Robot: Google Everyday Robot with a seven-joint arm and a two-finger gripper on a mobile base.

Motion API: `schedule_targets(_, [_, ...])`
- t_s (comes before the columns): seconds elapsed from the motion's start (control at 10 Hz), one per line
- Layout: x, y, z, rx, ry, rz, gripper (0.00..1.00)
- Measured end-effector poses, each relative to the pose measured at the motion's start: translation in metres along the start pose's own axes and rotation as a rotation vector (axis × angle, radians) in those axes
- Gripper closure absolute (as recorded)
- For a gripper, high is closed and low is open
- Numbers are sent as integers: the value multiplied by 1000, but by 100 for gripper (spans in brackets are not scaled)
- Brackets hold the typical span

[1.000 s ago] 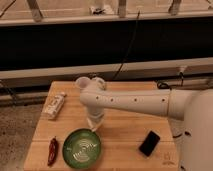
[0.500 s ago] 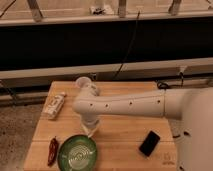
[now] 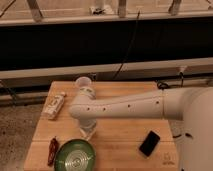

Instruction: Place the white sponge in the ceramic bowl

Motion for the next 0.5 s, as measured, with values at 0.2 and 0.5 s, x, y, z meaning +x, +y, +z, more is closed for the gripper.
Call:
schedule_targets(0.2, [-8, -8, -23, 50, 2, -31, 100])
schedule_targets(0.5, [-29, -3, -42, 82, -14, -81, 100])
